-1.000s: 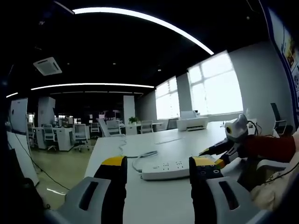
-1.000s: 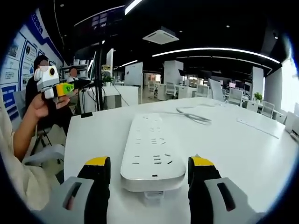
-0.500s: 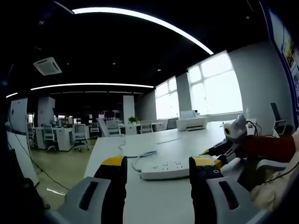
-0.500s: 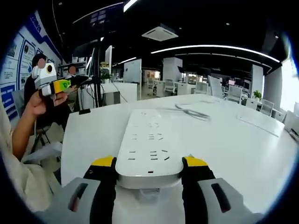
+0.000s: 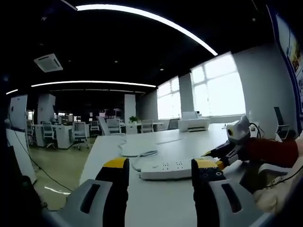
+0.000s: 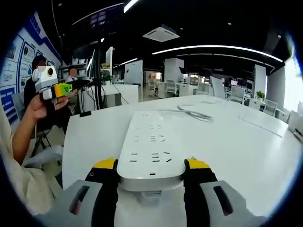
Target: Pick up the power strip scattered on the table, fix it on the side mounting bracket of the table, and press the switch
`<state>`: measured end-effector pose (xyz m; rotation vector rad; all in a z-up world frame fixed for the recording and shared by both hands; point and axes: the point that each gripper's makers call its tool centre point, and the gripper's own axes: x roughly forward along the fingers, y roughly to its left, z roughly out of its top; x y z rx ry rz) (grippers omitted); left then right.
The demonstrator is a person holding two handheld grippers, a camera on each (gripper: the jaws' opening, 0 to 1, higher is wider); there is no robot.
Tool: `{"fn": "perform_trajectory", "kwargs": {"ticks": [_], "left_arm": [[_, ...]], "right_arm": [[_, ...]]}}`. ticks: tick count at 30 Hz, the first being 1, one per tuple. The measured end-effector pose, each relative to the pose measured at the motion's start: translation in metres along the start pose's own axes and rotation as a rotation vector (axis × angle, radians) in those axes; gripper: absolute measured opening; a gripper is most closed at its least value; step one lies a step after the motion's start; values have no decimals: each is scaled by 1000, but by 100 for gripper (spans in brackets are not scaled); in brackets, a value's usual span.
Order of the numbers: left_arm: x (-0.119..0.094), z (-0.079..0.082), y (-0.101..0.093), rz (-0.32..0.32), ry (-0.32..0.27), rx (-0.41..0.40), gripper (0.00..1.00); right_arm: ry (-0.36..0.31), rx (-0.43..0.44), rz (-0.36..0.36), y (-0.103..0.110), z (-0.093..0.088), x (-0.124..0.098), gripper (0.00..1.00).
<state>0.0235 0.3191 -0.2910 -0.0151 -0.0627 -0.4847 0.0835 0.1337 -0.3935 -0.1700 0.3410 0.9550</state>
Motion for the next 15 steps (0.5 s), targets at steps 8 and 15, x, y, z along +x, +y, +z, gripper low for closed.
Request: {"fn": "perform_trajectory", "kwargs": {"ticks": [8,15], "left_arm": [[1,-8,5,19,28,-12,57],[7,-16,6,30,65,-68,60]], "right_arm": [[-5,64,2,2,0,0,50],[-6,125,6,5,0,-1,50]]}}
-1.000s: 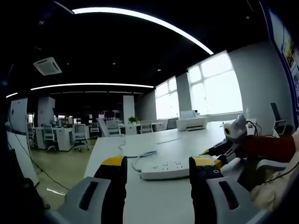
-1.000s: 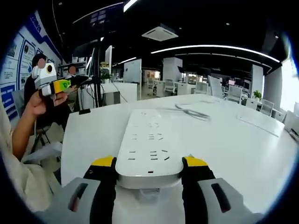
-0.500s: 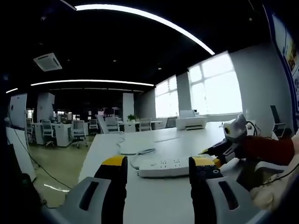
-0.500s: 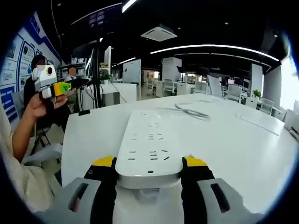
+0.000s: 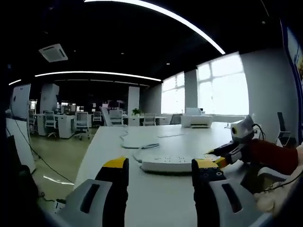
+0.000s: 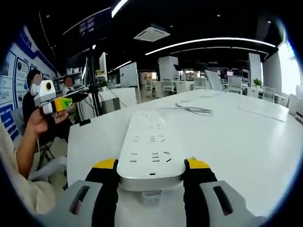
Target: Pick up the power strip scattered on the table, fix it on the side mounting bracket of the table, and press the switch
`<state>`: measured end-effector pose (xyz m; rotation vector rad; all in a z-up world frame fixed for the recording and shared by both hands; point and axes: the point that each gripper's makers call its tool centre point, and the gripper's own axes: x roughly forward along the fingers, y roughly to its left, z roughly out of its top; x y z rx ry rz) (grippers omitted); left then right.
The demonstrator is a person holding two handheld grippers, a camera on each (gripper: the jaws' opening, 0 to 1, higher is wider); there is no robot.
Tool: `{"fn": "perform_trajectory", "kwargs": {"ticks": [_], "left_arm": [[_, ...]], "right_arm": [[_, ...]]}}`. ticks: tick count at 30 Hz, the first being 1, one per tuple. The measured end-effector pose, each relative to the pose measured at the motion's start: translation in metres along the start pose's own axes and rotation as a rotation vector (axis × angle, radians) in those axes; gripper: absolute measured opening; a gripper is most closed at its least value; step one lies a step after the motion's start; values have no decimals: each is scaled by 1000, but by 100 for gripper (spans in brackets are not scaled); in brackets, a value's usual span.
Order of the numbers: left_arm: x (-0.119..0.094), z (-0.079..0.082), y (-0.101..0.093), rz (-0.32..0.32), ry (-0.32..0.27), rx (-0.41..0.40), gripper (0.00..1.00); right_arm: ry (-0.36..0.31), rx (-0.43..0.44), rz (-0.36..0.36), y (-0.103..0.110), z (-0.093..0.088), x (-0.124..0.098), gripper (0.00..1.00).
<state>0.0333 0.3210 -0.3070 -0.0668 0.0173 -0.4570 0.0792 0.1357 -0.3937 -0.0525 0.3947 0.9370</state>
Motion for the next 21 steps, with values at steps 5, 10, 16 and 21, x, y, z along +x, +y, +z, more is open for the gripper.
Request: {"fn": "perform_trajectory", "kwargs": {"ticks": [5,10,16,21], "left_arm": [[6,-5,0,10,27,-61,62],[12,-9,-2,11,47,-115,62],[21,-13,-3,10,85,-154,67],[28,-18,-8,-13,120,-188,67]], "right_arm": [[1,37,0,2,0,0,50],[7,73,0,2,-1,0,50],[10,108,3,3,-1,0,50],[8,136,1,3,-1,0,49]]}}
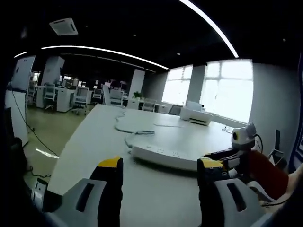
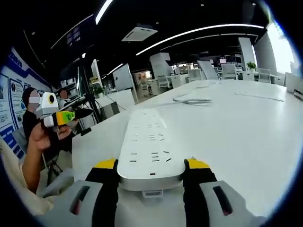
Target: Pick up the power strip scattered on the table, fix it on the side mounting bracket of the table, and press the switch
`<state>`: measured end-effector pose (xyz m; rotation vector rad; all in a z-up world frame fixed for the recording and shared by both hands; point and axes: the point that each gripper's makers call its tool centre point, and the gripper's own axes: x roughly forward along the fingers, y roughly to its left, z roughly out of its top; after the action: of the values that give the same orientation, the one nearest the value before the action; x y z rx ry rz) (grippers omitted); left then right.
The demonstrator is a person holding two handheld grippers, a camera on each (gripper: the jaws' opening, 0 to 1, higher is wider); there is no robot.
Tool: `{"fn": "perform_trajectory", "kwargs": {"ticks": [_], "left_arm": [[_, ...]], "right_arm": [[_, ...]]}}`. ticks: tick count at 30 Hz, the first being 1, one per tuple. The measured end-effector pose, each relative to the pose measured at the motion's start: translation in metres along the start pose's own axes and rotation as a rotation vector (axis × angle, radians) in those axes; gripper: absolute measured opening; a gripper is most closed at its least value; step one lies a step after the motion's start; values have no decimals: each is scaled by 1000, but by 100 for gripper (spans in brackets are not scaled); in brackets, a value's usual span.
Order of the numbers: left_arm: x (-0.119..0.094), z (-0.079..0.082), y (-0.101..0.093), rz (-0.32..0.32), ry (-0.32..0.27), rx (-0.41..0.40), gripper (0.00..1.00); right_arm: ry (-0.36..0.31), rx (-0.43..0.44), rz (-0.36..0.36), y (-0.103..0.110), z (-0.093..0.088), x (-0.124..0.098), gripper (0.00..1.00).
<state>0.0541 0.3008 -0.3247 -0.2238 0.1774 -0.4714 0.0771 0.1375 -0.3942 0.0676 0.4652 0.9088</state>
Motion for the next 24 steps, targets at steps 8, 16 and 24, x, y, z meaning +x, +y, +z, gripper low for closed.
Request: {"fn": "perform_trajectory", "kwargs": {"ticks": [8,16,24], "left_arm": [[13,-7,-6,-9,36,-44,67],[23,-11,-11,-18,65,-171,63],[31,-14,-8,-41,84,-430,64]], "right_arm": [[1,54,3,-1,2,-1,49],[-5,118,7,-3,2,-1,49],[1,141,7,-3,3,-2,49]]}}
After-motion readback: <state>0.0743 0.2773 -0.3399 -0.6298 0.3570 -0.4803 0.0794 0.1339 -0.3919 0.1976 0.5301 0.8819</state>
